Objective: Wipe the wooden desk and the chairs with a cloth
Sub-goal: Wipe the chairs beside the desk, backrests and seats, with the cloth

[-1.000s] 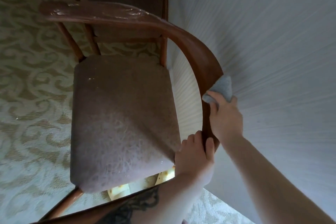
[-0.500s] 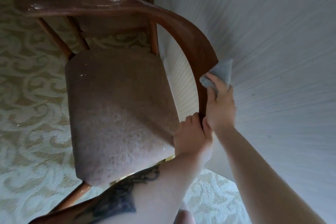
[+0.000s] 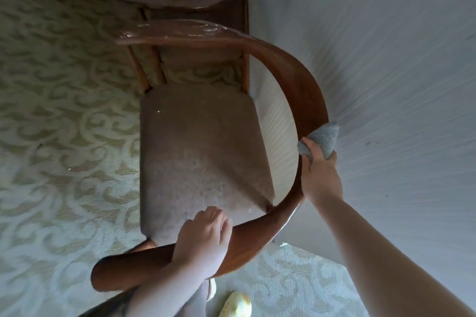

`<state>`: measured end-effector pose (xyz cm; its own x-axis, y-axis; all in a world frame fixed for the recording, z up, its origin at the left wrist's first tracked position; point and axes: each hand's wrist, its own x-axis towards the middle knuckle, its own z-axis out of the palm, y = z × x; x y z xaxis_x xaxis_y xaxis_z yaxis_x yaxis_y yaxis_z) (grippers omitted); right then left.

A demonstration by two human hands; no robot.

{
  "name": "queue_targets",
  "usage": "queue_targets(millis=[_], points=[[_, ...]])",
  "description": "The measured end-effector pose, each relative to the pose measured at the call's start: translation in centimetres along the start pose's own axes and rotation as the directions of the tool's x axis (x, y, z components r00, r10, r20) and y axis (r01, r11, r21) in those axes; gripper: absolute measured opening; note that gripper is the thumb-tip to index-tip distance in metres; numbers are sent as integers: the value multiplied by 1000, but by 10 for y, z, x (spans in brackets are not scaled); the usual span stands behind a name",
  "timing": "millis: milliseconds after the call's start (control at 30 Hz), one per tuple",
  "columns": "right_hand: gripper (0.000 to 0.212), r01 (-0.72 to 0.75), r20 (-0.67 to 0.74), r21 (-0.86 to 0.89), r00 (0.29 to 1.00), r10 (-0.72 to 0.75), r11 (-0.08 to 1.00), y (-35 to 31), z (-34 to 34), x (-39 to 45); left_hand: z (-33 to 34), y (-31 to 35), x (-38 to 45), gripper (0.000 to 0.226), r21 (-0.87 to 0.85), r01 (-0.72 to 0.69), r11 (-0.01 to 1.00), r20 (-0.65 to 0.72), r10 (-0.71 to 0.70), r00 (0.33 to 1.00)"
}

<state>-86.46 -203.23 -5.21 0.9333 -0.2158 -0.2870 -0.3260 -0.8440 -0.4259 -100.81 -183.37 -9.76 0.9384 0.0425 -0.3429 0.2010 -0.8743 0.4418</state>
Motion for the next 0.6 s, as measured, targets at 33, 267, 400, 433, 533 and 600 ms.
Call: queue_targets(millis=[33, 267, 400, 433, 533, 600], points=[[42, -6, -27, -12, 1000, 5, 1000, -1, 9, -12, -6, -15, -6, 64, 35, 32, 999, -8, -32, 999], [80, 212, -215, -66, 951, -221, 975, 8, 96, -140, -29, -73, -28, 31, 202, 343, 917, -141, -320, 937], [62, 560, 0, -136, 825, -566, 817, -16, 132, -203, -24, -70, -26, 27, 205, 339, 918, -216, -296, 931], [62, 603, 56, -113, 798, -601, 790, -28, 141, -214, -24, -71, -27, 27, 201, 340, 919, -231, -293, 928], [65, 677, 111, -84, 735, -669, 731, -40, 142, -215, -24, -73, -31, 23, 122, 347, 930, -318, -294, 901], [65, 695, 95, -137, 718, -690, 705, -23, 128, -191, -23, -71, -35, 20, 73, 311, 948, -325, -272, 906]])
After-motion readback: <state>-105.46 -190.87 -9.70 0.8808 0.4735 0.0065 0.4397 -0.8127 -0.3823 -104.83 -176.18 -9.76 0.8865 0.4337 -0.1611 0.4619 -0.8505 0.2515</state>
